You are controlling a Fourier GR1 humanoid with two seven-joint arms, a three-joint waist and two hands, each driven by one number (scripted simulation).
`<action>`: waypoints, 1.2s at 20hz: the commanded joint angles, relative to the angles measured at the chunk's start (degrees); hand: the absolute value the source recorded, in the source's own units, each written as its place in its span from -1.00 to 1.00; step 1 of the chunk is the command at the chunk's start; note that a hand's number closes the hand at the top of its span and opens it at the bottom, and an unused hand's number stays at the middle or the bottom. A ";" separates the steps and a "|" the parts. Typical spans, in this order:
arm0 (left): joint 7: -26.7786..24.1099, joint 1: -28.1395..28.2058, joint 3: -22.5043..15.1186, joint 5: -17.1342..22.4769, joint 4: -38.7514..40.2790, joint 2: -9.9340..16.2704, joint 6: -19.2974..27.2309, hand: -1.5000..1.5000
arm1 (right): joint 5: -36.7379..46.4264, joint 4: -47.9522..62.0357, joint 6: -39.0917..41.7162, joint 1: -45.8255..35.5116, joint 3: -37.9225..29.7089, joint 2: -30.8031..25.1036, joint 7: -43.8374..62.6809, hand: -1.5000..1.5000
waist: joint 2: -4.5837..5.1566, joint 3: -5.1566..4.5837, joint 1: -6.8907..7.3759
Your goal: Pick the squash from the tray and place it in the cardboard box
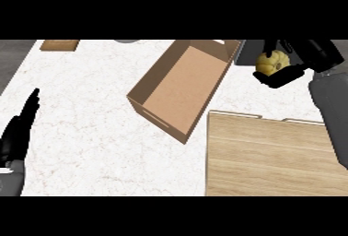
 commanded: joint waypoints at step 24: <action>0.58 -3.12 -0.62 -1.33 -0.39 -1.39 -2.55 0.00 | 2.70 38.04 -14.32 -29.19 -3.18 23.10 16.61 1.00 | 1.35 -0.03 3.33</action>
